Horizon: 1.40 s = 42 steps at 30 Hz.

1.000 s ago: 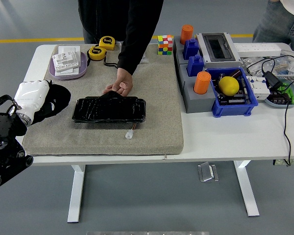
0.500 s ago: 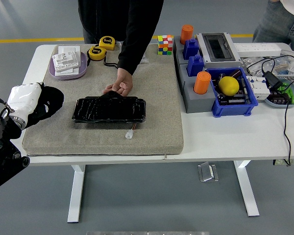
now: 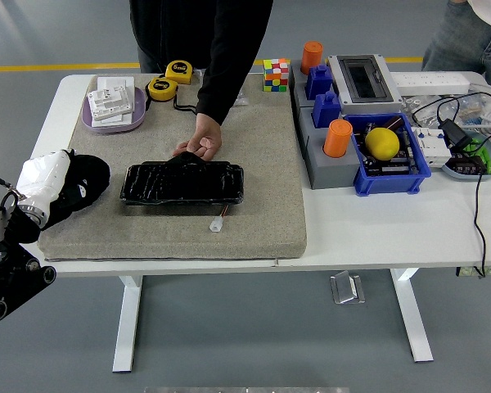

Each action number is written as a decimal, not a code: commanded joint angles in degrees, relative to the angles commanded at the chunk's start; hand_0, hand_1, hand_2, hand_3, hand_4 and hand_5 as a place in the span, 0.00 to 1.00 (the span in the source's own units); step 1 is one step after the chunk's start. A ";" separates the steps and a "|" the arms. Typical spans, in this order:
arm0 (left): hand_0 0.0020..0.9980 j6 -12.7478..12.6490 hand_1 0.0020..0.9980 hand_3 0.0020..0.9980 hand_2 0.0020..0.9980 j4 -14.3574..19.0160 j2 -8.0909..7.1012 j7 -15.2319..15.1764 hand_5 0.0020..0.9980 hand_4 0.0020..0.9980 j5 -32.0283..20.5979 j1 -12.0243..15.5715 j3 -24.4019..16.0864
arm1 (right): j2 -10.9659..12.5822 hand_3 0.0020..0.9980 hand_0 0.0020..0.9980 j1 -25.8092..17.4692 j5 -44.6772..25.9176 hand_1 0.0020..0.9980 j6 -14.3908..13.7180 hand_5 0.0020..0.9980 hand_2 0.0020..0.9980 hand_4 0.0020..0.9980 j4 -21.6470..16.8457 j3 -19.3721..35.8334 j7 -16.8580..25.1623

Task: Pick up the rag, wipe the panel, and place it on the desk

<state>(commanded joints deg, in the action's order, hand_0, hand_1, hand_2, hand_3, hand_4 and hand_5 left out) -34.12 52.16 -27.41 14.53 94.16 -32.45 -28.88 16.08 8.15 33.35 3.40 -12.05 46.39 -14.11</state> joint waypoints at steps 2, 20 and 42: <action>0.31 -0.08 0.42 0.54 0.53 -0.19 0.18 -0.35 0.09 0.63 -0.64 0.02 -0.05 | -0.03 0.59 0.76 0.04 0.00 0.56 0.00 0.54 0.70 1.00 0.02 -0.03 0.01; 0.46 0.84 0.64 0.69 0.73 -0.02 0.22 -1.15 0.29 0.87 -2.18 -0.36 0.65 | -0.06 0.59 0.76 0.16 0.04 0.56 -0.12 0.54 0.70 1.00 0.12 -0.13 0.05; 0.49 2.97 0.68 0.81 0.78 2.23 -1.25 -1.01 0.62 1.00 -1.61 -0.34 -0.39 | -0.05 0.59 0.75 -0.15 0.22 0.56 -0.01 0.54 0.70 1.00 0.35 -0.12 0.09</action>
<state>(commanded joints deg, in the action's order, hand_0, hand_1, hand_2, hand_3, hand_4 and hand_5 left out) -31.15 54.39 -28.66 13.52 92.56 -32.79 -29.27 16.03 7.99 33.57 3.38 -11.70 46.27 -14.02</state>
